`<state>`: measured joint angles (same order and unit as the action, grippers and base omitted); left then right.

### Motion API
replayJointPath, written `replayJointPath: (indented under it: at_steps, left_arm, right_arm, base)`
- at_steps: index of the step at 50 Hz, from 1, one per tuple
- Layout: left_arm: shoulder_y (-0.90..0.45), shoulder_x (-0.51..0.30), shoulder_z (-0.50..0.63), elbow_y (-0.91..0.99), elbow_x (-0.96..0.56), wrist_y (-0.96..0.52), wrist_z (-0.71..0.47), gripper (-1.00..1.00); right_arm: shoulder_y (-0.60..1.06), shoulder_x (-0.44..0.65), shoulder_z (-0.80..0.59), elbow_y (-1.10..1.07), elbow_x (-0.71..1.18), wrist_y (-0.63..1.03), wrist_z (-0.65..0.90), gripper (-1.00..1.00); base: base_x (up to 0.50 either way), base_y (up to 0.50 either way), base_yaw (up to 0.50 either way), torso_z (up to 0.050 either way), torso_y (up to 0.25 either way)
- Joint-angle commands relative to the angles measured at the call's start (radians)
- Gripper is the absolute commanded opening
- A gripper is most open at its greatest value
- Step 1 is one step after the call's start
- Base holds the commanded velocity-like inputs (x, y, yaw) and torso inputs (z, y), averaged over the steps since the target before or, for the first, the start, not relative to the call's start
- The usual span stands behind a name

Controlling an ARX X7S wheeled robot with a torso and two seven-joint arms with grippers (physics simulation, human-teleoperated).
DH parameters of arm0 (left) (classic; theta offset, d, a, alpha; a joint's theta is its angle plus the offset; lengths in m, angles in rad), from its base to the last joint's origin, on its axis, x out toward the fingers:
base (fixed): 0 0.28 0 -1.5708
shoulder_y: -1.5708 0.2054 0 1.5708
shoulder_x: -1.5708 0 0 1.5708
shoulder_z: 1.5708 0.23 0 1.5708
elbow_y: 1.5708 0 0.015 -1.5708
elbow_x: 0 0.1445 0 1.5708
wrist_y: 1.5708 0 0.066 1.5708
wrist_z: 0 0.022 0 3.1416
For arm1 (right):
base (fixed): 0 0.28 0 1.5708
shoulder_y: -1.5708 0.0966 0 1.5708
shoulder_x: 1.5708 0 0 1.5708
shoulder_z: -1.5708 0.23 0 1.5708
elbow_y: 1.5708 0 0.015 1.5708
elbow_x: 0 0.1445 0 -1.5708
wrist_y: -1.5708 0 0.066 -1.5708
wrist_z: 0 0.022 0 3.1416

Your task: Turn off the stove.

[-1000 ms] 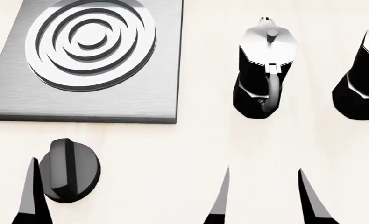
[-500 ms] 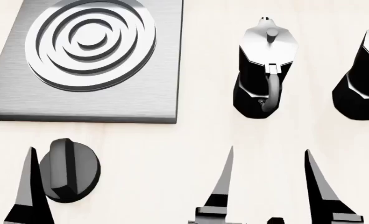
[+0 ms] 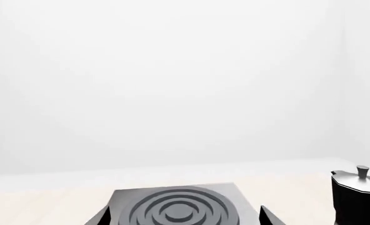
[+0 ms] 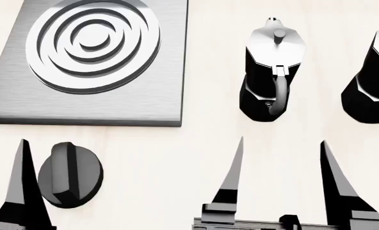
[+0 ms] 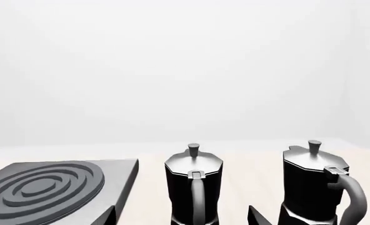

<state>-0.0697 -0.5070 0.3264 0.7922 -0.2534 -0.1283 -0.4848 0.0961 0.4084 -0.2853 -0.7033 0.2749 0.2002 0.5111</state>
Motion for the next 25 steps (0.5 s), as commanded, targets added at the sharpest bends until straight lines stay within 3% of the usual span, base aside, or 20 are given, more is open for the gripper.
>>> replayJointPath:
  at_steps: [1,25]
  left_arm:
    - [-0.019,-0.003,-0.004,0.031,-0.012,-0.025,-0.007,1.00]
    - [-0.066,-0.013,-0.010,0.095,-0.040,-0.077,-0.017,1.00]
  right_arm:
    - [0.018,0.007,0.006,-0.030,0.010,0.020,0.006,1.00]
    - [0.073,0.015,0.015,-0.100,0.040,0.081,0.026,1.00]
  base:
    - [0.00,0.00,0.00,0.000,0.000]
    - [0.00,0.00,0.00,0.000,0.000]
